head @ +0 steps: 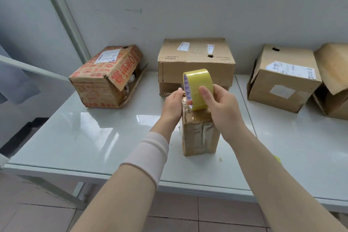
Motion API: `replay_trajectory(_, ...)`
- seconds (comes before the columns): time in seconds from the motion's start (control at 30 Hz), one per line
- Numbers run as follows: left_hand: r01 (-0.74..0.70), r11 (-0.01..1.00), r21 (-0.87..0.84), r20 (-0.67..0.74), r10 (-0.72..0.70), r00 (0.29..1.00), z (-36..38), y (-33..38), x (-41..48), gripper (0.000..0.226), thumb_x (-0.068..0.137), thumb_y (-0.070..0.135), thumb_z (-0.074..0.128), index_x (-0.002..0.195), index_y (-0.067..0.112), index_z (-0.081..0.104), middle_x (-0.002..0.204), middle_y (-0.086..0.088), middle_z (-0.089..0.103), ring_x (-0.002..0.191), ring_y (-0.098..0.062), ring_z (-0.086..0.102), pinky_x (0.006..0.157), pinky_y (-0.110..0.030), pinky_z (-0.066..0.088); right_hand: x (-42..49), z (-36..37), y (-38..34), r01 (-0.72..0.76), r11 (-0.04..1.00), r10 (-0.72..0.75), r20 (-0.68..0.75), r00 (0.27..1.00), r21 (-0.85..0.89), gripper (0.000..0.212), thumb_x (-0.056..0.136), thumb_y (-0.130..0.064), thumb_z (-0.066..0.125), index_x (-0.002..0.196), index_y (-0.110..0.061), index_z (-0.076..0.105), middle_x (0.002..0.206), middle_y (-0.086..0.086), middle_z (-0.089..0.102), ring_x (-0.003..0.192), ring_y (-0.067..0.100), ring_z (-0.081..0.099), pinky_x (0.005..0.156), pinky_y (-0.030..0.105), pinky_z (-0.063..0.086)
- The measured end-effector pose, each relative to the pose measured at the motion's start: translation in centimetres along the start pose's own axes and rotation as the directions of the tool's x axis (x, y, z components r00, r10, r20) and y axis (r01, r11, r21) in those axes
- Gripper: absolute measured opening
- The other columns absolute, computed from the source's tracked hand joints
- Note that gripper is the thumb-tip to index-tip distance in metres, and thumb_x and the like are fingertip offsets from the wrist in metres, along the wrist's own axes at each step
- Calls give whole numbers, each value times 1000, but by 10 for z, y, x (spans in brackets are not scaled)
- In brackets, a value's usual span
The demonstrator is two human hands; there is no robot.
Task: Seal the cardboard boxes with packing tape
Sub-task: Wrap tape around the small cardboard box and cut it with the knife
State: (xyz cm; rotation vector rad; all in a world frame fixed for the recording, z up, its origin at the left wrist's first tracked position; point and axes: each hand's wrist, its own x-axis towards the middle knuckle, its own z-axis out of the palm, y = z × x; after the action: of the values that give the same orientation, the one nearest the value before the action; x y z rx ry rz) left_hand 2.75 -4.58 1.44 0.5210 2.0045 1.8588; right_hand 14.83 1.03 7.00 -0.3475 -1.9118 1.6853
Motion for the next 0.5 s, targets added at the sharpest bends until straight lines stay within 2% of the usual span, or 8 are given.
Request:
replay_trajectory(0.07,11,1000,24,-31,-10,999,-1,0,3,38,103,28,32,85,13,62,87,-2,60,88,-18,53,93,-38,44,-9,1,-4,34,997,-30,-63,998,70,21,89,-34,52,82,-18,63,62,-7,69,57,6,66,51,22,52)
replay_trajectory(0.13,9,999,35,-39,-8,999,-1,1,5,40,103,27,33,73,18,58,78,0,58,86,-20,52,87,-38,44,-23,-4,-6,39,994,-28,-113,993,100,30,84,-42,49,82,-16,65,61,-4,69,55,6,66,49,21,53)
replay_trajectory(0.23,10,1000,29,-31,-9,999,1,2,2,39,103,27,32,76,18,58,77,3,58,83,-18,53,79,-31,41,-42,-12,0,66,997,-65,-24,998,41,33,83,-44,49,93,-16,64,73,-3,73,71,7,68,63,17,53)
replay_trajectory(0.3,8,999,31,-31,-7,1000,-1,2,0,36,103,28,32,82,17,59,80,3,59,85,-16,53,81,-30,42,-47,-11,4,42,998,-39,58,998,-45,32,82,-44,50,90,-17,65,78,-5,74,79,7,68,74,16,51)
replay_trajectory(0.33,5,999,42,-28,-4,1000,-1,3,0,36,103,28,31,84,17,59,82,2,60,87,-16,53,84,-31,42,-47,-11,4,24,998,-20,75,997,-54,36,80,-44,49,90,-13,65,75,-4,74,77,6,68,74,15,50)
replay_trajectory(0.4,2,998,60,-30,0,1000,-1,3,2,36,103,29,32,87,16,60,89,-2,61,92,-19,54,91,-34,42,-47,-12,-4,-3,1000,3,56,998,1,39,75,-42,49,88,-8,64,62,-3,71,63,6,67,64,11,48)
replay_trajectory(0.5,5,997,75,-41,-2,999,-1,3,4,36,103,27,34,90,12,64,95,-8,63,94,-22,56,93,-37,43,-61,-17,-20,-24,998,26,-36,999,50,34,72,-43,48,75,-12,61,47,-2,63,42,4,59,46,9,43)
